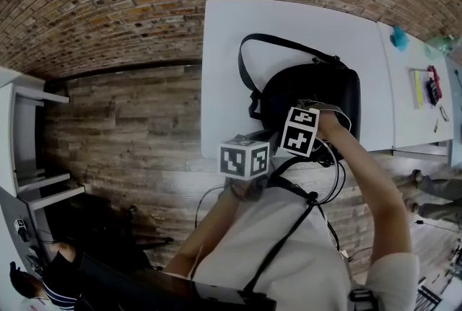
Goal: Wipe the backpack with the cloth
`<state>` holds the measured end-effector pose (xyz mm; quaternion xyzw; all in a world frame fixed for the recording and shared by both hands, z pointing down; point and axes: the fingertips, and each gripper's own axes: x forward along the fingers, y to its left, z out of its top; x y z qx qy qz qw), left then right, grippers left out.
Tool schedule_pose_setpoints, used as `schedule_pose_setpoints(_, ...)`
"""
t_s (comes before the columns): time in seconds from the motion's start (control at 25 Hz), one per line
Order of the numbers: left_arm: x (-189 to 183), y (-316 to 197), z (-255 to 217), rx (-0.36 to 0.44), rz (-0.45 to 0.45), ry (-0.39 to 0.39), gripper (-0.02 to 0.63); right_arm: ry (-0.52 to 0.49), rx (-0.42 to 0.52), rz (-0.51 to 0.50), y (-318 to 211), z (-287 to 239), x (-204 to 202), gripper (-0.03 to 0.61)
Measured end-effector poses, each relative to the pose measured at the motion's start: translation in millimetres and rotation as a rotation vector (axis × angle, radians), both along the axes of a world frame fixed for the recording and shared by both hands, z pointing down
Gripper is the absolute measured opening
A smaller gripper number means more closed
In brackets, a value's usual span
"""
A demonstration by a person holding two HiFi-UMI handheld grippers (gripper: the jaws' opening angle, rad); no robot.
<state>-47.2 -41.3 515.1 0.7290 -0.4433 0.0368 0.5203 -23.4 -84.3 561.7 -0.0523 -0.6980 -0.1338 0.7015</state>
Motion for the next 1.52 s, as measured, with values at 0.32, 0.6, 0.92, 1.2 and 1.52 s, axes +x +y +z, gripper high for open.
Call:
schedule_pose_setpoints(0.32,-1,3,0,0.002,0.005,-0.003,0.005,0.005,-0.004,-0.022,21,-4,8,0.055)
schedule_pose_setpoints(0.6,1,5,-1,0.004,0.021,-0.008,0.005,0.015,-0.02,-0.037,34,-8,12,0.055)
schedule_pose_setpoints(0.92,1,5,-4,0.011,0.029,-0.008,0.005,0.044,-0.021,-0.074,47,-12,18,0.055)
schedule_pose_setpoints(1.2,-1,5,-5,0.017,0.035,-0.012,0.005,0.061,-0.047,-0.095,61,-14,23,0.055)
schedule_pose_setpoints(1.52,-1,7,-5,0.019,0.048,-0.012,0.005,0.092,-0.067,-0.121,77,-17,29,0.055)
